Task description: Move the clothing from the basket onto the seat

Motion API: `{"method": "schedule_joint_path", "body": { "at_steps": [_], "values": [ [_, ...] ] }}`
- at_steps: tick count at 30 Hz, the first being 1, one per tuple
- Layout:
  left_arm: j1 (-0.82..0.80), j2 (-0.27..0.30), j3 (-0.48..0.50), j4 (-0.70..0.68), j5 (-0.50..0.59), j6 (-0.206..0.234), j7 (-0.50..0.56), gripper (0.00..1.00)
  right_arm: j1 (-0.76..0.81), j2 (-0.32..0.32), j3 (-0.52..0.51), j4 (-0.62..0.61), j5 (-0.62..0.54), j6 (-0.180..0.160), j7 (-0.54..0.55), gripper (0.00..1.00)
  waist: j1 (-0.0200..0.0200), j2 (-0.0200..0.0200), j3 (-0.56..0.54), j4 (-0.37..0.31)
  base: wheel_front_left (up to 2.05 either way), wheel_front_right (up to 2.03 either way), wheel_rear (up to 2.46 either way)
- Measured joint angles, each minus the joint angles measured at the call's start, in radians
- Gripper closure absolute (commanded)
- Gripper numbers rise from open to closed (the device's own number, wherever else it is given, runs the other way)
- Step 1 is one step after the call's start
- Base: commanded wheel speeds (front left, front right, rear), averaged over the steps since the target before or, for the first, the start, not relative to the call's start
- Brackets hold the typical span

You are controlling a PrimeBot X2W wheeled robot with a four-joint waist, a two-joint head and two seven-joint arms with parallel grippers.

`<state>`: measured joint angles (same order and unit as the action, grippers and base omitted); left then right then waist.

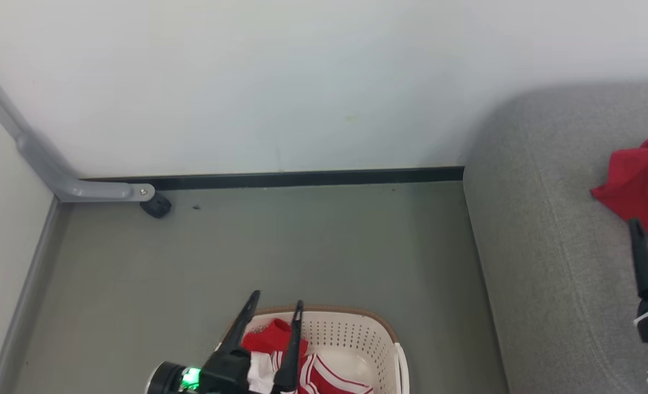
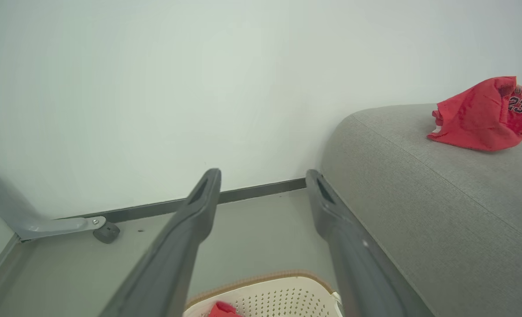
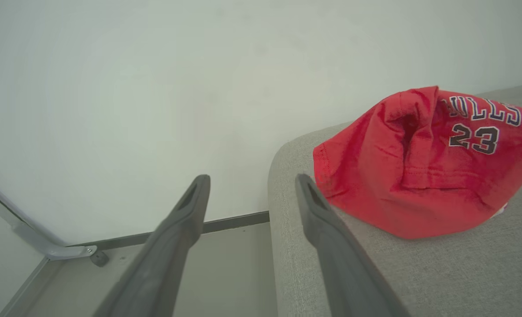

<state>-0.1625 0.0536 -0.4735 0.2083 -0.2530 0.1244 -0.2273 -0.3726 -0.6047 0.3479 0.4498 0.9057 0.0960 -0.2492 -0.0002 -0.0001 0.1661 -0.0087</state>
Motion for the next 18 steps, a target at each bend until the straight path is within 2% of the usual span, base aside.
{"method": "schedule_joint_path", "body": {
  "at_steps": [7,18],
  "values": [
    [0.063,0.0,0.09,0.001,0.007,0.0,-0.004,0.0,0.113,0.041,-0.002,-0.114,-0.076,-0.044,0.0,0.0,0.0001,0.0,-0.063,0.007,0.0,0.0,0.0],
    [0.143,0.0,0.149,0.0,0.028,0.0,-0.003,0.0,0.269,0.079,-0.01,-0.259,-0.163,-0.116,0.0,0.0,0.0002,0.0,-0.147,0.009,0.0,0.0,0.0]
  ]
}}
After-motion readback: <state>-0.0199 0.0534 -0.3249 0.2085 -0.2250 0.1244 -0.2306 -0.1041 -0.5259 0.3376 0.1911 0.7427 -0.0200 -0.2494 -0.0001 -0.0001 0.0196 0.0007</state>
